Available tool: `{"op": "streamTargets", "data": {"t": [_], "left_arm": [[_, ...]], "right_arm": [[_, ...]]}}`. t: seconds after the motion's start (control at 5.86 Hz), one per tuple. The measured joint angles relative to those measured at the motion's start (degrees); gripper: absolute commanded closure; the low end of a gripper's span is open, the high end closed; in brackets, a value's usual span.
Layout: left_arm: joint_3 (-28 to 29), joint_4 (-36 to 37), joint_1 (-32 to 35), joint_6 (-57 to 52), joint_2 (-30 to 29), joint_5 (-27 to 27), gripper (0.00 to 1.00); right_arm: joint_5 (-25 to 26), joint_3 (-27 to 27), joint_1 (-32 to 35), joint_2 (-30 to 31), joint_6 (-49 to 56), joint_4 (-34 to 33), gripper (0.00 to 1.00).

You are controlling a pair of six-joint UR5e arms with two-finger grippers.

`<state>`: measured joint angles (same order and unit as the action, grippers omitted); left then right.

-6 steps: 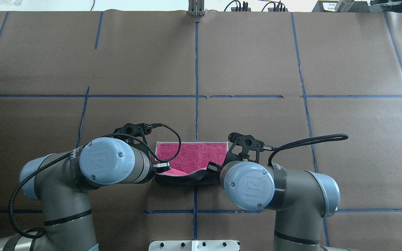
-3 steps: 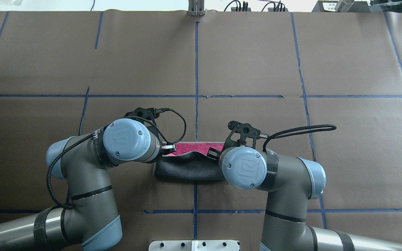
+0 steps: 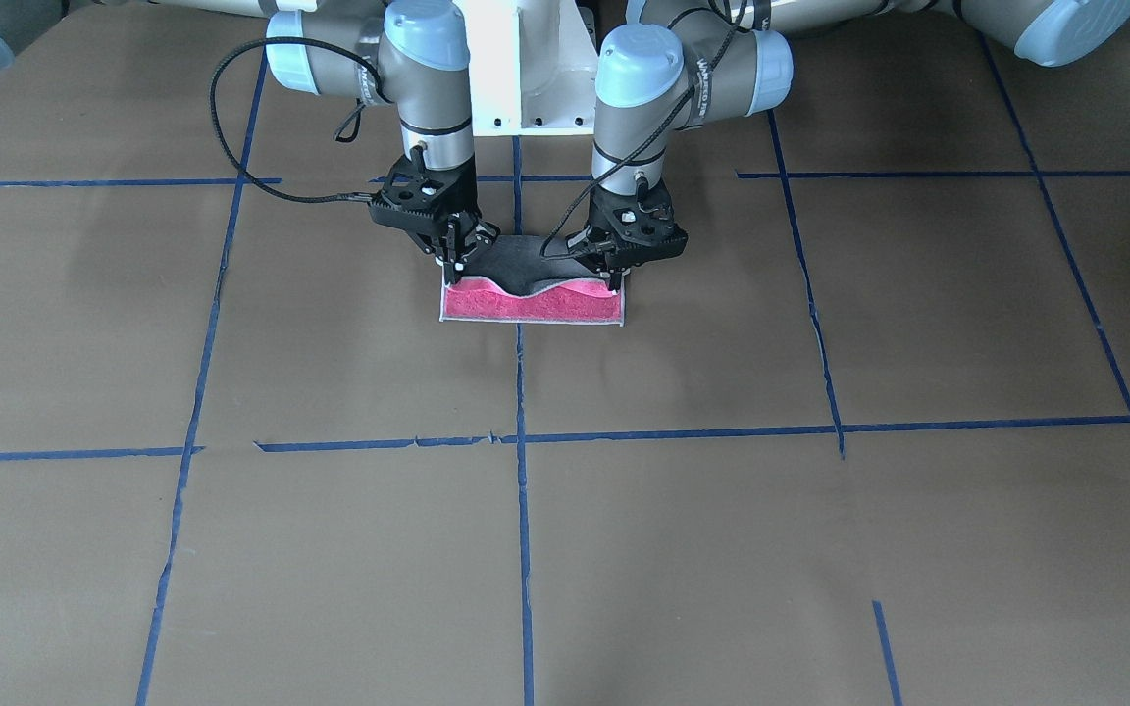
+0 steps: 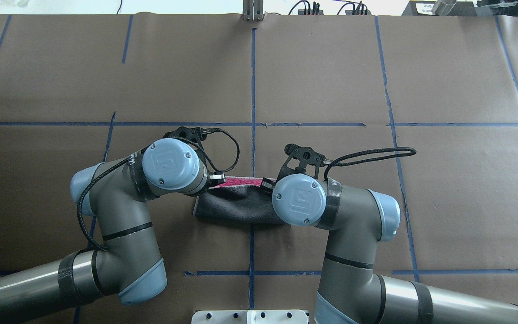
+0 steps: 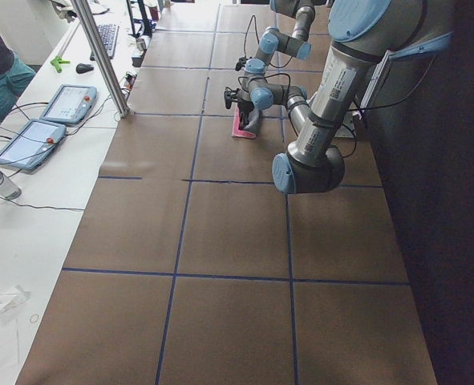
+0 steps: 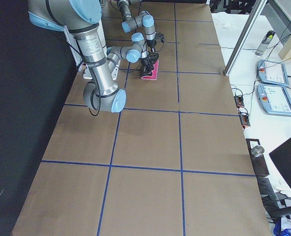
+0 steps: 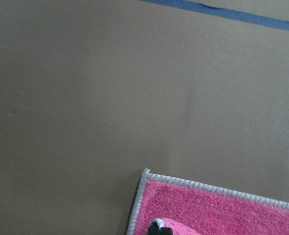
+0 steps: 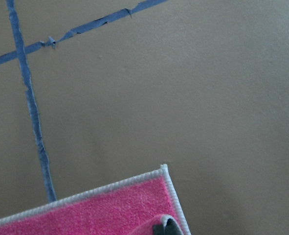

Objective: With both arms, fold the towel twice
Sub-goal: 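Lift the near edge with both grippers and fold it over the far edge, then raise the right arm away while the left gripper moves to the strip's end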

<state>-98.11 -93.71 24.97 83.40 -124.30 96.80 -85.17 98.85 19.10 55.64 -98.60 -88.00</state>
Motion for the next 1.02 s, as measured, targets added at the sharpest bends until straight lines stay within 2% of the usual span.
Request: {"op": "streamTargets", "data": {"t": [0.34,0.68,1.02], "left_arm": [[0.3,-1.2,1.0,-4.4,-0.1,0.2,0.0],[-0.3,-1.6,3.5,-9.9,0.4,3.2,0.0],[-2.4,-8.4,3.5,-11.2,5.2,4.5,0.02]], "right_arm": [[-1.3,-0.7,2.4,-0.4,5.4,0.0,0.0],[-9.4,1.3,8.4,1.1,13.7,-0.1,0.0],[-19.4,6.3,16.8,5.8,26.0,-0.4,0.0]]}}
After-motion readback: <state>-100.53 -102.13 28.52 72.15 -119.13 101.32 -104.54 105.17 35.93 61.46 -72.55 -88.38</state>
